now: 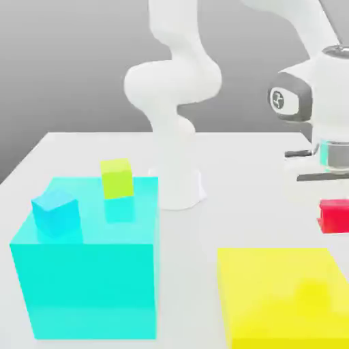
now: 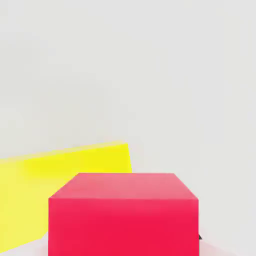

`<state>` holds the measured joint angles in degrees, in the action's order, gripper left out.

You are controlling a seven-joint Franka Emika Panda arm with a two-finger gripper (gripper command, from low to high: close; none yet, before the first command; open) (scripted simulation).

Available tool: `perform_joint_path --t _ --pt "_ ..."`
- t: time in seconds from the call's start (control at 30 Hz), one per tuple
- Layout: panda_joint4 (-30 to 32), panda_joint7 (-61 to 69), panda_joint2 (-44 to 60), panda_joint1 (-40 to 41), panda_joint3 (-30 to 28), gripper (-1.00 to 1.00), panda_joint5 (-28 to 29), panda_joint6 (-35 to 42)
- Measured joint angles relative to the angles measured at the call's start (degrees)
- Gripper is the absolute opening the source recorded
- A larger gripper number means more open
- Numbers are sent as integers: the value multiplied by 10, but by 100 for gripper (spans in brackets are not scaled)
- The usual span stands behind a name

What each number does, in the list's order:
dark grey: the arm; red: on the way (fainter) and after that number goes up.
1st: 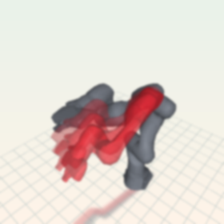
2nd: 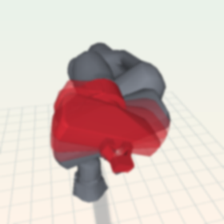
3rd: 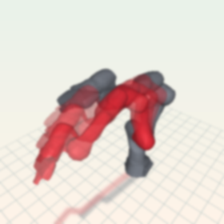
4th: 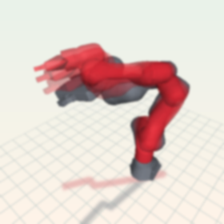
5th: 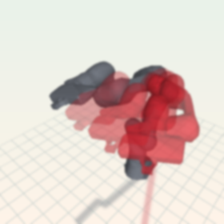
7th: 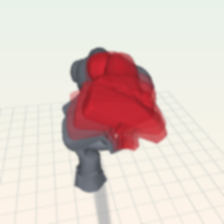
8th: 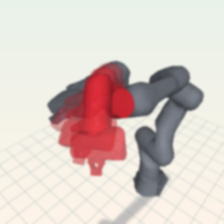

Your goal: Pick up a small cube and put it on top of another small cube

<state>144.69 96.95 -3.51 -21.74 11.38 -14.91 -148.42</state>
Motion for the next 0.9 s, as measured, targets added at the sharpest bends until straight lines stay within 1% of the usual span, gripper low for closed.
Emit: perform_joint_path --t 0.13,0.3,0.43,0.6,0.67,0.77,0.87,0.9 --pt "-64 -27 5 76 -36 -100 1 43" --pt "-139 -81 40 174 -85 -100 20 73" --pt "-197 -140 93 248 -135 -100 43 81" --pt "-261 -220 180 302 -204 -100 69 77" --pt "-276 -237 214 325 -231 -100 74 78" --pt "-284 -224 261 375 -262 -100 66 90" --pt "-291 -195 322 413 -257 -100 37 53" --pt "-292 -189 340 419 -251 100 30 38"
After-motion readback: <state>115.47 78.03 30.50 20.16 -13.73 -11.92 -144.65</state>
